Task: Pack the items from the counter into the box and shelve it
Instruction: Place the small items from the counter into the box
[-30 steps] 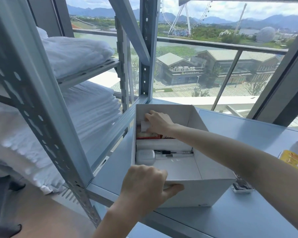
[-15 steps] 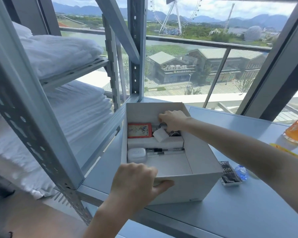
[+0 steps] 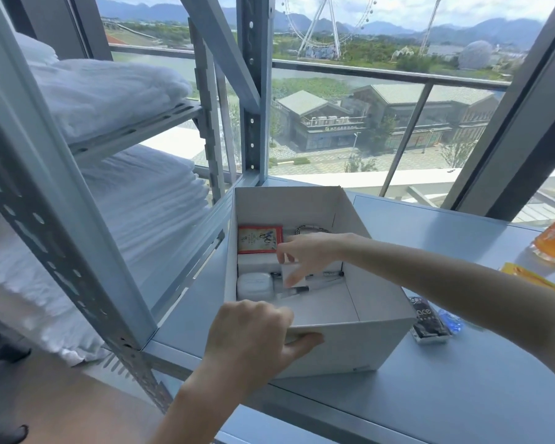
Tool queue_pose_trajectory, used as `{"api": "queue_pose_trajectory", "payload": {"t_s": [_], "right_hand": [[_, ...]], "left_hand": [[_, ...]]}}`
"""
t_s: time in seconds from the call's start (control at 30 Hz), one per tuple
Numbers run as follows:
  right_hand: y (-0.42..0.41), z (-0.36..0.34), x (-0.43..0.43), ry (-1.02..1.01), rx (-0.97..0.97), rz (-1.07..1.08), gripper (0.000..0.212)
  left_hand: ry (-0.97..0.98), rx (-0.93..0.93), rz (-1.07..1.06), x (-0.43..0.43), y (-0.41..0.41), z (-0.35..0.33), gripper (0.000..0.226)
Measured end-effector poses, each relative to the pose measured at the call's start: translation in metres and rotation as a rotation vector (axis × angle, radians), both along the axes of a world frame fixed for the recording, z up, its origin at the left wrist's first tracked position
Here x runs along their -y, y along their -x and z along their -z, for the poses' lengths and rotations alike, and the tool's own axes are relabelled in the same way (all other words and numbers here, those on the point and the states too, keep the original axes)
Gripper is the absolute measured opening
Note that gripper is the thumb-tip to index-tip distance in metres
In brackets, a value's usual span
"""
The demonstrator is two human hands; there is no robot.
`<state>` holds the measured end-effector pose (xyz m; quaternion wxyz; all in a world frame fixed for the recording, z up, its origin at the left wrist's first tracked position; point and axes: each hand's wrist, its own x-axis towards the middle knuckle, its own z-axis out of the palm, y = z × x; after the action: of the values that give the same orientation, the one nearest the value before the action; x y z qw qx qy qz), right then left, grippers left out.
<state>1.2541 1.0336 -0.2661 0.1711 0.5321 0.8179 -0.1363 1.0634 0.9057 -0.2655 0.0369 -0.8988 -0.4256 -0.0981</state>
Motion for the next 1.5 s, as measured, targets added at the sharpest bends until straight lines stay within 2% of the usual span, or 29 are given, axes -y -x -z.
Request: {"api": "queue_pose_trajectory", "payload": {"t_s": [0.1,0.23,0.37,0.47,0.53,0.57,0.67,0.8,0.93,1.0,1.17,1.3,1.4,1.5], "right_hand": [[0.006,0.007,0.002,-0.082,0.173,-0.078,0.052],[0.006,0.011,0.005,-0.202,0.258,-0.150,0.043],[-0.005,0.000,0.002,-0.300,0.212,-0.068,0.039],[-0.024,-0.023,-0.015,-0.415,0.126,0.050,0.030],[-0.038,-0.033,-0.026,-0.459,0.168,0.093,0.019],[-0.043,-0.035,-0.029,-0.460,0.226,0.109,0.012],[-0.049,-0.030,-0.038,-0.402,0.336,0.153,0.021],[-0.051,-0.025,-0.045,-0.307,0.290,0.162,0.017],[-0.057,-0.028,-0.044,-0.253,0.195,0.102,0.049],[-0.057,-0.026,-0.046,-0.236,0.166,0.079,0.052],[-0.056,-0.025,-0.045,-0.255,0.145,0.073,0.051],[-0.045,-0.030,-0.028,-0.358,0.131,-0.074,0.032],[-0.021,-0.019,-0.006,-0.220,0.181,-0.219,0.023],[-0.001,-0.003,0.011,-0.109,0.312,-0.323,0.032]], "left_hand": [[0.012,-0.014,-0.001,0.000,-0.001,-0.001,0.064],[0.006,-0.032,-0.018,0.000,-0.001,-0.002,0.066],[0.008,-0.026,-0.016,0.000,-0.001,-0.002,0.067],[0.016,-0.011,-0.008,0.000,0.000,-0.001,0.065],[0.017,-0.007,-0.009,0.000,0.000,0.000,0.065],[0.012,-0.009,-0.012,0.000,0.000,0.000,0.066],[0.012,-0.007,0.001,0.000,0.000,-0.001,0.066],[0.014,0.000,0.013,0.000,0.001,-0.002,0.065],[0.001,0.002,0.009,0.000,0.001,-0.001,0.066],[0.005,0.006,0.011,0.000,0.001,-0.001,0.065],[0.002,-0.002,0.004,-0.001,0.001,-0.001,0.065],[0.009,-0.002,0.007,0.000,0.001,0.000,0.064],[0.015,-0.003,0.006,-0.001,0.000,0.000,0.065],[0.004,-0.021,-0.004,-0.001,0.000,0.001,0.065]]}}
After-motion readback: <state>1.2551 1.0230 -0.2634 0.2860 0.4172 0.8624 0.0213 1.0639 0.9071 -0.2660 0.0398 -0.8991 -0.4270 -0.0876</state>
